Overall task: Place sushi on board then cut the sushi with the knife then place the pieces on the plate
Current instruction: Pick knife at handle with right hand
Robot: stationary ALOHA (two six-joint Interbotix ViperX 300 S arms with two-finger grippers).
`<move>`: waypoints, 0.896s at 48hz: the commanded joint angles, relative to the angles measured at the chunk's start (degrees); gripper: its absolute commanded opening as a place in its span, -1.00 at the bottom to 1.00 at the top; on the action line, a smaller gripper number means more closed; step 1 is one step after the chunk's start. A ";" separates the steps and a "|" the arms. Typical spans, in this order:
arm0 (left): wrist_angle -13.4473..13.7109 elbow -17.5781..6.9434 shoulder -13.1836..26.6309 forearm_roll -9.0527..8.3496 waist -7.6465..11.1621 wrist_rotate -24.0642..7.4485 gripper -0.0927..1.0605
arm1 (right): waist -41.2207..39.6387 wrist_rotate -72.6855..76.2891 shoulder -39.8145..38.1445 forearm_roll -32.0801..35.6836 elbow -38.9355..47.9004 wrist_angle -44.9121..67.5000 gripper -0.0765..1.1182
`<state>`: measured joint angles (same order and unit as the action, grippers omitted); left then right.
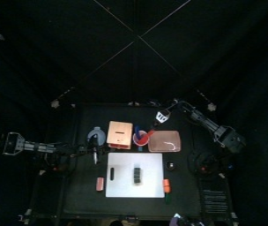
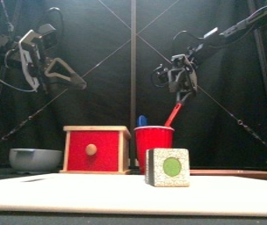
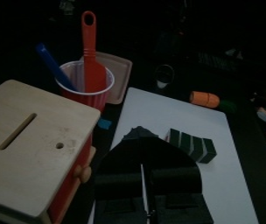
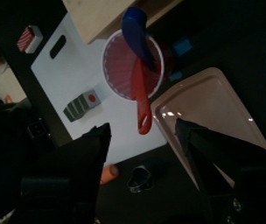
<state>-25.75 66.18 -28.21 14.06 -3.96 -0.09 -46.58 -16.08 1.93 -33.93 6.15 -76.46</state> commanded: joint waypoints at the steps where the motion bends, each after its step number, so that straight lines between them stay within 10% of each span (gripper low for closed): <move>1: -0.53 -0.88 0.00 0.00 -0.18 -0.09 -0.87 | 0.79 -0.35 0.53 0.00 -2.55 -1.49 0.67; 43: -0.53 -0.09 0.00 0.00 -0.18 -0.09 -0.87 | 6.68 0.44 8.79 3.25 -5.10 -4.04 0.66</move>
<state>-25.75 66.71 -28.21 14.06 -3.96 -0.09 -40.17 -15.56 12.04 -31.03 2.02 -80.51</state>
